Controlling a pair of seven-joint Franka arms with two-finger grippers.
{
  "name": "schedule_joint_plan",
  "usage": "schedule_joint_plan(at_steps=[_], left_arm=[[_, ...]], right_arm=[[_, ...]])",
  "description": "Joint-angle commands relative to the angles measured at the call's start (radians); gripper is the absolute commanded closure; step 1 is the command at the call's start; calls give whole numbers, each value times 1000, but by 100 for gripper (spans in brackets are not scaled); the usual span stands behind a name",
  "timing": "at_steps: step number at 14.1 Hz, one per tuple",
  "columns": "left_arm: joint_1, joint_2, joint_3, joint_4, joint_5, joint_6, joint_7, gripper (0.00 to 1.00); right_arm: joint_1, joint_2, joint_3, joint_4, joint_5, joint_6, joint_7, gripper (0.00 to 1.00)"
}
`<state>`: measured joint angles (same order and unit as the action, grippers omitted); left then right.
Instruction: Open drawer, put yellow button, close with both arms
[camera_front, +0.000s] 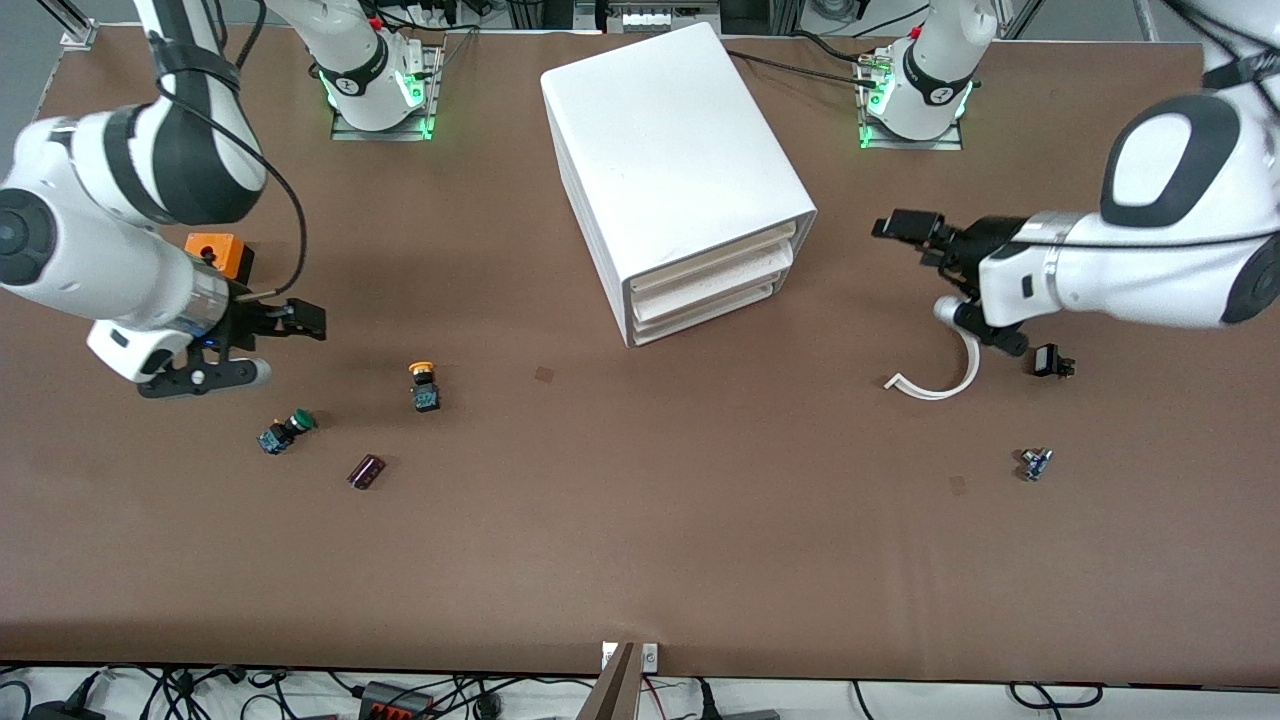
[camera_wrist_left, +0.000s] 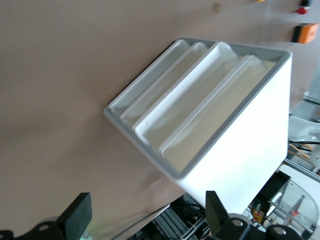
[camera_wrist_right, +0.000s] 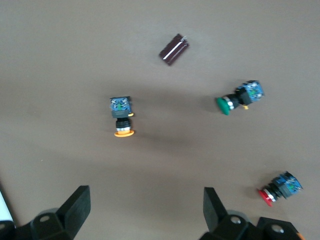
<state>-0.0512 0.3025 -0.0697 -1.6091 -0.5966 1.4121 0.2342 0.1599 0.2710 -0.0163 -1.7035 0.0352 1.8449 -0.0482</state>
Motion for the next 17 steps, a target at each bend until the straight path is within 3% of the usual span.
schedule_joint_plan(at_steps=[1, 4, 7, 11, 15, 17], left_arm=[[-6, 85, 5, 8, -153, 39, 112, 0], [-7, 138, 4, -52, -291, 122, 325, 0], [-4, 135, -44, -225, -480, 154, 440, 0], [-7, 141, -62, -265, -505, 171, 496, 0], [-6, 148, -70, -311, -515, 180, 622, 44], [-4, 148, -108, -342, -540, 189, 632, 45]], right_arm=[[49, 52, -2, 1, 11, 42, 8, 0], [84, 144, -2, 1, 11, 154, 14, 0], [98, 227, -2, 1, 11, 233, 42, 0], [119, 319, -2, -5, 12, 292, 73, 0], [129, 353, -2, -2, 14, 313, 74, 0], [129, 376, -2, -4, 12, 336, 74, 0]])
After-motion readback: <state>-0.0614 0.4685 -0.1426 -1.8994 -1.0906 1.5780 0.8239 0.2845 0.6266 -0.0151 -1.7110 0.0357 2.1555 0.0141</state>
